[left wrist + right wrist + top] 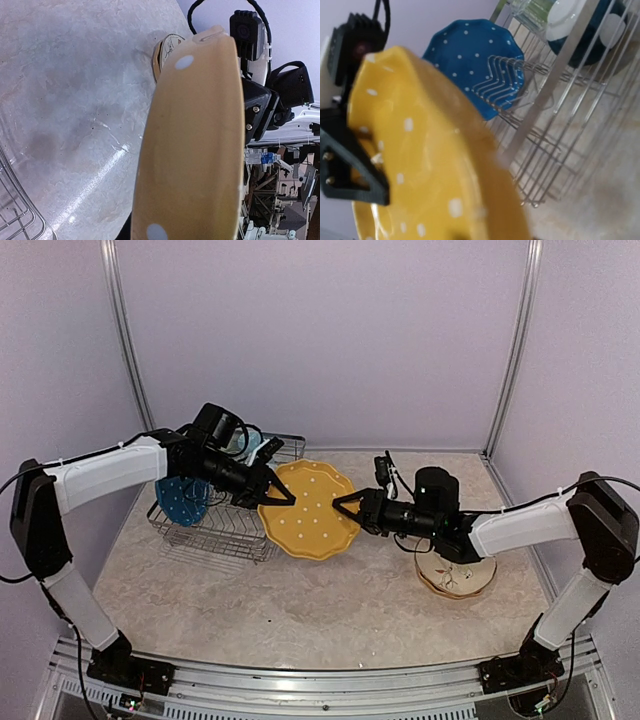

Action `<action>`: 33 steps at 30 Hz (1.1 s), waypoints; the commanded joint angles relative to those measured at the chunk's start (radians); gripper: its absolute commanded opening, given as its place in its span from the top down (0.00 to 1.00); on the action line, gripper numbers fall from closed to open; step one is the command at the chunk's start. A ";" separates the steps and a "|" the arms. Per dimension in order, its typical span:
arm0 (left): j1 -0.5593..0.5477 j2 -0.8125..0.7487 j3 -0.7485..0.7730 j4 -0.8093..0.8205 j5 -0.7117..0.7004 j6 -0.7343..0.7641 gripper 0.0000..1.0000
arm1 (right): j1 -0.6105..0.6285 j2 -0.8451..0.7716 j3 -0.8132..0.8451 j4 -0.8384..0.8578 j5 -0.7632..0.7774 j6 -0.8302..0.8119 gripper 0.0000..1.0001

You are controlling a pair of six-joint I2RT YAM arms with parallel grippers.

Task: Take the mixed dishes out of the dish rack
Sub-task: Pass from the left arm to the right

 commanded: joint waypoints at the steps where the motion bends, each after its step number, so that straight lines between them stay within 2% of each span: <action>1: -0.032 0.006 0.023 0.095 0.098 -0.003 1.00 | 0.015 0.021 -0.014 0.119 -0.040 0.037 0.65; 7: -0.035 0.014 0.039 0.070 0.084 0.008 1.00 | 0.016 0.001 -0.031 0.151 -0.043 0.051 0.89; 9: -0.034 0.017 0.043 0.063 0.077 0.010 0.95 | 0.016 -0.016 -0.028 0.140 -0.043 0.043 0.97; 10: -0.034 0.017 0.044 0.059 0.072 0.013 0.90 | 0.016 -0.023 -0.027 0.134 -0.040 0.040 1.00; 13: -0.032 0.014 0.043 0.053 0.065 0.029 0.76 | 0.015 -0.044 -0.029 0.130 -0.038 0.040 1.00; 17: -0.028 0.001 0.034 0.051 0.033 0.042 0.42 | 0.013 -0.080 -0.030 0.098 -0.022 0.031 1.00; 20: -0.015 -0.023 0.012 0.067 0.008 0.044 0.29 | 0.005 -0.111 -0.040 0.075 -0.005 0.024 1.00; 21: -0.009 -0.029 0.009 0.068 0.003 0.045 0.18 | 0.001 -0.121 -0.046 0.074 -0.002 0.024 1.00; 23: 0.002 -0.038 0.009 0.069 -0.004 0.047 0.03 | -0.011 -0.141 -0.062 0.063 0.004 0.032 1.00; 30: 0.051 -0.074 0.003 0.057 -0.079 0.044 0.01 | -0.114 -0.261 -0.187 0.044 -0.004 0.069 1.00; 33: 0.071 -0.098 0.002 0.051 -0.110 0.048 0.01 | -0.177 -0.359 -0.238 -0.069 0.007 0.047 1.00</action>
